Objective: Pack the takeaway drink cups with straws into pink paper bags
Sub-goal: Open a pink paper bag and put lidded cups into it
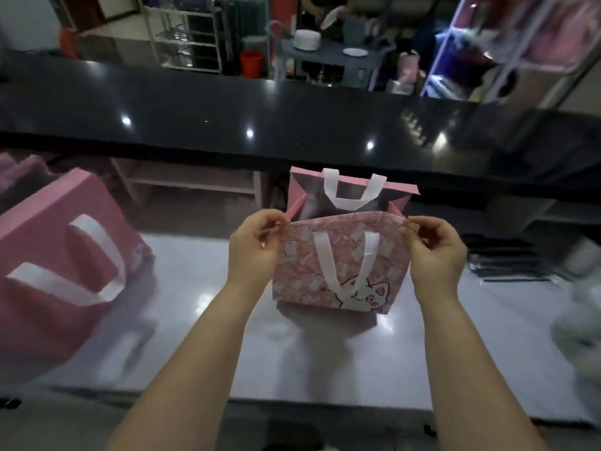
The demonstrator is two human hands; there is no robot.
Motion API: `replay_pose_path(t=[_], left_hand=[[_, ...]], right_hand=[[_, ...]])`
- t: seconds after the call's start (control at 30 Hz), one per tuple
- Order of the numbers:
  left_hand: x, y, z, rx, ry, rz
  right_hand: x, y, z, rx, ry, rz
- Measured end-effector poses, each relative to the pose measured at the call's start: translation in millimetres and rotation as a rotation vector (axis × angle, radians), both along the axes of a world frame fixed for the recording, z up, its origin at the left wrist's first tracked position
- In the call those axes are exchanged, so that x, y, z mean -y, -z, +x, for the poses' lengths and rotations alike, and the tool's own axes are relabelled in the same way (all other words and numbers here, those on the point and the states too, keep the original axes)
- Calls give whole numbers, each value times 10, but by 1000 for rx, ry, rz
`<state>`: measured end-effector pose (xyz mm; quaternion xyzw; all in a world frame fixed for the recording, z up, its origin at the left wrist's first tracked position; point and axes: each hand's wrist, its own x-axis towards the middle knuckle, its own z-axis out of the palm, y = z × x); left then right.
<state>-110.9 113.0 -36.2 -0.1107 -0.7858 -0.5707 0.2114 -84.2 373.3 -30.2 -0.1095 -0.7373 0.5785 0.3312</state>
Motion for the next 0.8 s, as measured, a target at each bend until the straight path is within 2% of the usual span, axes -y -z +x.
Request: replay_pose_path(t=[0.17, 0.33, 0.47, 0.6, 0.8], left_hand=[[-409, 85, -120, 11, 197, -33], [-450, 115, -103, -39, 297, -182], [-503, -29, -97, -229, 245, -330], [-852, -354, -66, -391, 200, -433], [-1980, -655, 129, -320, 533, -723]], right_hand=[[-448, 12, 274, 23, 185, 54], [-625, 89, 465, 128, 221, 215], [-664, 76, 519, 142, 258, 308], [-736, -40, 633, 163, 214, 482], [-1052, -341, 1059, 222, 303, 577]])
